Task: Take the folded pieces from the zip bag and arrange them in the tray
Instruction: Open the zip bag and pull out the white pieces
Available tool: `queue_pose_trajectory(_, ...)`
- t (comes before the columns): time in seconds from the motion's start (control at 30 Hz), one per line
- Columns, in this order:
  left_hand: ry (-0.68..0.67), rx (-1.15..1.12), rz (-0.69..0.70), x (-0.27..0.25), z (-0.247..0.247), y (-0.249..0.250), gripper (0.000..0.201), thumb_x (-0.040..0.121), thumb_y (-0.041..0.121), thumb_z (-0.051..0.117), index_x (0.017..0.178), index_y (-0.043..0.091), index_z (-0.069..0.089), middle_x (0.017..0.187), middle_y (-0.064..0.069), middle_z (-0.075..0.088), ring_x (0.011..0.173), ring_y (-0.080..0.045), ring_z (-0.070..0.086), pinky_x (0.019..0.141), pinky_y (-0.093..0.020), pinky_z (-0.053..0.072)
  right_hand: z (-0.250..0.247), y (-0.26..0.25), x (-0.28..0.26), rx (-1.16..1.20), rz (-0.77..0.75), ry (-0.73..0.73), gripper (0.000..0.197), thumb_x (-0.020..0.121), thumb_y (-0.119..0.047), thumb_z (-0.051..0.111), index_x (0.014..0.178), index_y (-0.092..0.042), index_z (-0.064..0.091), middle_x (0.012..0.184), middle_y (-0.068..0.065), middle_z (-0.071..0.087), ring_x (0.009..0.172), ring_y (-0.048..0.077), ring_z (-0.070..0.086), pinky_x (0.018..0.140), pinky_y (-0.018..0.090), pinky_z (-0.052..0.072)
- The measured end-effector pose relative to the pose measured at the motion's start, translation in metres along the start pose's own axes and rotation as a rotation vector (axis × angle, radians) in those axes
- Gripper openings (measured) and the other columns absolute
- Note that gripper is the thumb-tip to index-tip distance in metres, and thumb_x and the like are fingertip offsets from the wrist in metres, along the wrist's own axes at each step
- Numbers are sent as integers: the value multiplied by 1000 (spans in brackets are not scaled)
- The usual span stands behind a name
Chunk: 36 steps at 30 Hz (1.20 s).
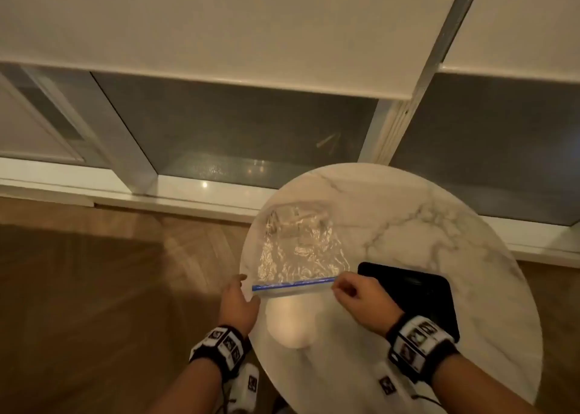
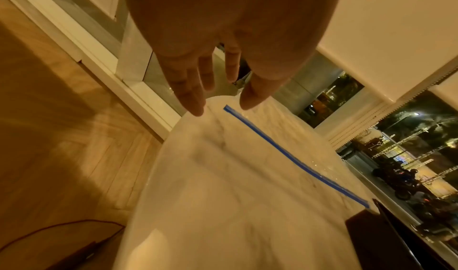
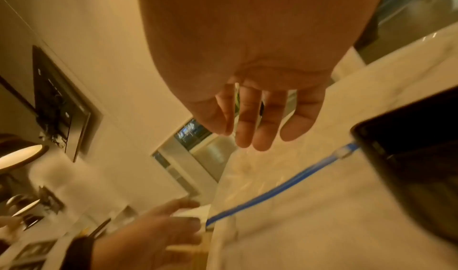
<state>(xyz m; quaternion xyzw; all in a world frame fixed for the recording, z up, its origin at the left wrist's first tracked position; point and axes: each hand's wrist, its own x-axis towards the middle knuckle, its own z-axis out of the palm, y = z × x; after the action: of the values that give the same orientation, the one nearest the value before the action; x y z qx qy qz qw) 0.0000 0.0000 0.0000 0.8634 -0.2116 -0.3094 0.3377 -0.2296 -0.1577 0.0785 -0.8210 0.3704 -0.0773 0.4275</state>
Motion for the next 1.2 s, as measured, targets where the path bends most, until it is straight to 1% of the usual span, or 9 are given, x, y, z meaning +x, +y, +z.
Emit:
queue_pose_trajectory(0.13, -111, -65, -14, 13, 4, 7, 47, 91, 10, 64, 135, 22, 54, 119, -2, 65, 101, -19, 63, 95, -35, 54, 44, -22, 31, -81, 125, -207, 9, 92, -26, 57, 88, -33, 60, 81, -10, 63, 69, 5, 57, 64, 21, 46)
queue_pose_trajectory(0.3, -67, -24, 63, 14, 1, 5, 17, 95, 17, 67, 111, 17, 72, 101, 4, 70, 93, -10, 64, 94, -29, 53, 73, -27, 37, -79, 199, -184, 11, 90, -18, 54, 93, -28, 59, 82, -10, 60, 70, 3, 54, 64, 19, 43)
queue_pose_trajectory(0.5, -35, -264, 61, 7, -13, 19, 12, 94, 10, 66, 97, 21, 71, 93, 5, 71, 89, -9, 66, 78, -17, 50, 83, -22, 31, -169, 200, 16, 24, 88, -19, 57, 112, -26, 57, 108, -7, 50, 100, 12, 51, 90, 28, 48)
queue_pose_trajectory(0.6, 43, -542, -61, 5, -27, 25, 12, 95, 7, 64, 96, 18, 69, 94, -6, 70, 87, -22, 66, 73, -25, 51, 77, -21, 32, -17, 352, 210, 24, 91, -20, 59, 114, -23, 52, 100, -3, 51, 91, 14, 55, 85, 31, 51)
queue_pose_trajectory(0.7, 23, -683, -98, -1, -41, 30, 10, 96, 5, 61, 103, 10, 67, 94, -9, 68, 82, -19, 61, 69, -24, 51, 72, -16, 34, 207, 533, 246, 19, 95, -26, 54, 113, -24, 49, 79, 3, 60, 69, 19, 61, 68, 37, 56)
queue_pose_trajectory(0.8, -32, -695, -94, -4, -48, 30, 11, 96, 4, 61, 104, 8, 67, 93, -8, 67, 81, -18, 60, 69, -24, 52, 68, -10, 38, 395, 588, 272, 30, 95, -31, 55, 123, -28, 48, 94, 2, 61, 85, 23, 65, 84, 49, 58)
queue_pose_trajectory(0.87, -54, -663, -88, -4, -49, 28, 11, 95, 4, 62, 103, 9, 69, 92, -8, 68, 80, -19, 60, 69, -25, 51, 63, -10, 42, 524, 606, 330, 36, 95, -27, 57, 130, -22, 49, 108, 1, 57, 91, 18, 63, 89, 47, 57)
queue_pose_trajectory(0.97, -91, -562, -86, -5, -45, 22, 12, 96, 7, 63, 102, 13, 71, 93, -9, 70, 80, -20, 61, 68, -26, 50, 52, -14, 50, 614, 583, 438, 38, 95, -21, 58, 133, -17, 52, 126, 3, 51, 97, 14, 60, 90, 42, 57)
queue_pose_trajectory(1.2, -366, -302, 9, -28, -24, 26, 13, 95, 13, 66, 105, 15, 73, 96, -7, 75, 70, -7, 66, 58, -10, 47, 21, -50, 90, 478, 283, 605, 16, 94, -10, 60, 98, -23, 69, 104, 1, 70, 98, 15, 68, 90, 39, 57)
